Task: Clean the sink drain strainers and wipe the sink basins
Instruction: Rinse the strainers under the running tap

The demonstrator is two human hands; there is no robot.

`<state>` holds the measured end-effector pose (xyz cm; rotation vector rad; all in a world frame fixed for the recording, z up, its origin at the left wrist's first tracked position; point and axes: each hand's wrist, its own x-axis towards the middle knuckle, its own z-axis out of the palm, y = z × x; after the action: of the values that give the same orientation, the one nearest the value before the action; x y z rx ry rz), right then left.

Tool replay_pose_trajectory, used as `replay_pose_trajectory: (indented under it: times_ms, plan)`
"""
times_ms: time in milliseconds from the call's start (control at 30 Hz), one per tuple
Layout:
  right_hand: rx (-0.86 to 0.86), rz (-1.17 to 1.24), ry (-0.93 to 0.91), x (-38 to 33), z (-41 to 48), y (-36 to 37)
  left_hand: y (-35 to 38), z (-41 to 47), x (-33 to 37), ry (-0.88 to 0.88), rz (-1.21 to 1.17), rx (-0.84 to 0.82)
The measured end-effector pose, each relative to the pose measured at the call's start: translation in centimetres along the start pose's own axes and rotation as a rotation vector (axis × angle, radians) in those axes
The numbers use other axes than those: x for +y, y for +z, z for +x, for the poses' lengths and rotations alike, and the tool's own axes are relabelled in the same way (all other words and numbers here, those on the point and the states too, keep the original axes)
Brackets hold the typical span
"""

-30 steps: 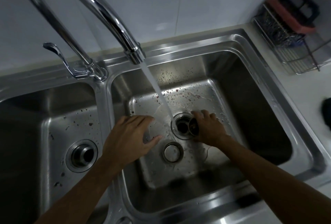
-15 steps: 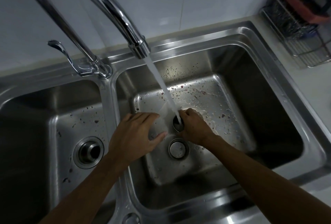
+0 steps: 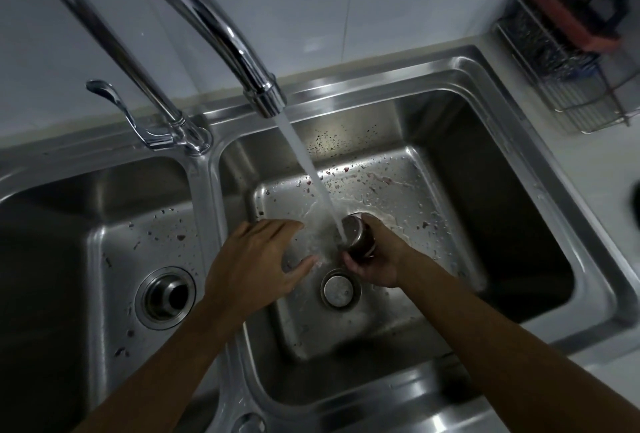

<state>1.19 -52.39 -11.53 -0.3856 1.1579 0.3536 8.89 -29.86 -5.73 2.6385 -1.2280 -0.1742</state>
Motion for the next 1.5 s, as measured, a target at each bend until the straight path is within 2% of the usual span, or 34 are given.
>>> replay_pose_trajectory:
  times_ms: [267, 367, 433, 533, 567, 700, 833, 1000, 1133, 1267, 1433, 1500]
  plan:
    - [-0.032, 0.025, 0.052, 1.0, -0.7, 1.3, 0.0, 0.0, 0.0, -0.010, 0.020, -0.024]
    - [0.003, -0.127, -0.019, 1.3, -0.7, 1.3, -0.1, 0.0, 0.0, -0.009, 0.015, -0.019]
    - [0.139, -0.489, -0.247, 1.5, -0.8, 1.1, -0.1, 0.0, 0.0, -0.003, 0.014, -0.002]
    - [0.427, -1.207, -0.852, 1.6, -0.8, 0.7, -0.1, 0.0, 0.0, 0.002, 0.001, -0.001]
    - [0.473, -1.379, -0.969, 1.9, -0.8, 0.5, -0.1, 0.0, 0.0, 0.001, -0.004, -0.005]
    - [0.431, -1.798, -1.110, 3.7, -0.7, -0.9, 0.1, 0.1, -0.2, -0.001, 0.006, -0.007]
    - [0.533, -1.739, -1.160, 2.0, -1.3, -0.9, 0.1, 0.0, -0.1, 0.000, 0.012, 0.015]
    - [0.363, -1.759, -1.148, 2.7, -1.4, -1.2, 0.2, 0.0, -0.2, 0.003, 0.017, 0.014]
    - [0.456, -1.696, -1.157, 1.4, -1.6, -1.1, 0.2, 0.1, -0.1, 0.002, 0.016, 0.000]
    - [0.389, -1.669, -1.182, 2.4, -1.5, -0.5, 0.2, 0.1, -0.2, 0.002, 0.008, -0.006]
    - [0.316, -1.623, -0.878, 2.1, -1.7, -0.8, 0.2, 0.1, -0.2, -0.001, 0.016, -0.006]
    - [0.269, -1.560, -0.835, 0.7, -1.8, 0.1, 0.3, 0.1, -0.2, -0.003, 0.015, -0.006]
